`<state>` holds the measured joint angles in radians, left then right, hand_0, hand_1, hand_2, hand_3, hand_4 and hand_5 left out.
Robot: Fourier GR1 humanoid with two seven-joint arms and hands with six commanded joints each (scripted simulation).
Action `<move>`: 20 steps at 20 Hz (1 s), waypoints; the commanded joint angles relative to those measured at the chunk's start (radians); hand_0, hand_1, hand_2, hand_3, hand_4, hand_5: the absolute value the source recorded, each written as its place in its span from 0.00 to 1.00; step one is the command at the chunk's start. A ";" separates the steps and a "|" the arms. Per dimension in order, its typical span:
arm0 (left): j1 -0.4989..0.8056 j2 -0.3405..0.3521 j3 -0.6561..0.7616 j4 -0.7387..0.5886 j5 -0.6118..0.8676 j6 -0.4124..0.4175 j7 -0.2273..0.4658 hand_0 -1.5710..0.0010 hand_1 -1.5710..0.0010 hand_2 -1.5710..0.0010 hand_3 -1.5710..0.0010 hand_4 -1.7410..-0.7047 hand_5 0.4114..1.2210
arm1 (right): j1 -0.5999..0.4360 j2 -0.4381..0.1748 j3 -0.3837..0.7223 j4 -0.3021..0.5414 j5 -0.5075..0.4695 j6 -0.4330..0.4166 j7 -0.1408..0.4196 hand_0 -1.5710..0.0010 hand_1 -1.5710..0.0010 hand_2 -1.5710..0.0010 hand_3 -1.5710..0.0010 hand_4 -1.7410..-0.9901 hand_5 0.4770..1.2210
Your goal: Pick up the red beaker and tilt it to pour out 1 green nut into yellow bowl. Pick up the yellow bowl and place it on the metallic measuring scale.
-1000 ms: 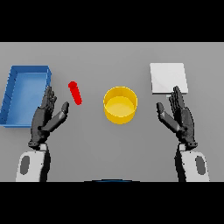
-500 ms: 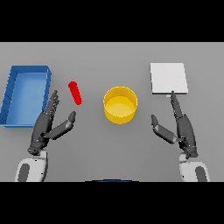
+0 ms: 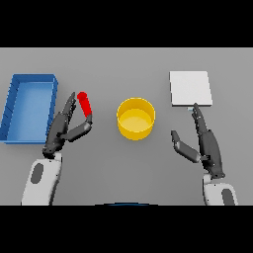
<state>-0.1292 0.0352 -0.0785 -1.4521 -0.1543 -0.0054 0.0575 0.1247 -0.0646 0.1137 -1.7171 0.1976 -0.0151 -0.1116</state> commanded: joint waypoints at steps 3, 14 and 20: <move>-0.069 0.001 0.030 0.114 -0.007 0.016 -0.012 1.00 1.00 1.00 1.00 0.37 0.39 | -0.004 -0.001 -0.008 0.004 -0.012 0.003 0.002 1.00 1.00 1.00 1.00 0.55 0.28; -0.277 -0.011 0.088 0.368 -0.001 0.028 -0.075 1.00 1.00 1.00 1.00 0.41 0.36 | -0.013 -0.003 -0.023 0.005 -0.036 0.010 0.017 1.00 1.00 1.00 1.00 0.55 0.28; -0.326 -0.014 0.108 0.456 0.007 0.016 -0.152 1.00 1.00 1.00 1.00 0.36 0.40 | -0.006 -0.012 -0.024 -0.015 -0.029 0.005 0.030 1.00 1.00 1.00 1.00 0.59 0.28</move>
<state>-0.4552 0.0214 0.0291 -0.9955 -0.1470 0.0101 -0.0945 0.1192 -0.0766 0.0898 -1.7319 0.1690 -0.0099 -0.0814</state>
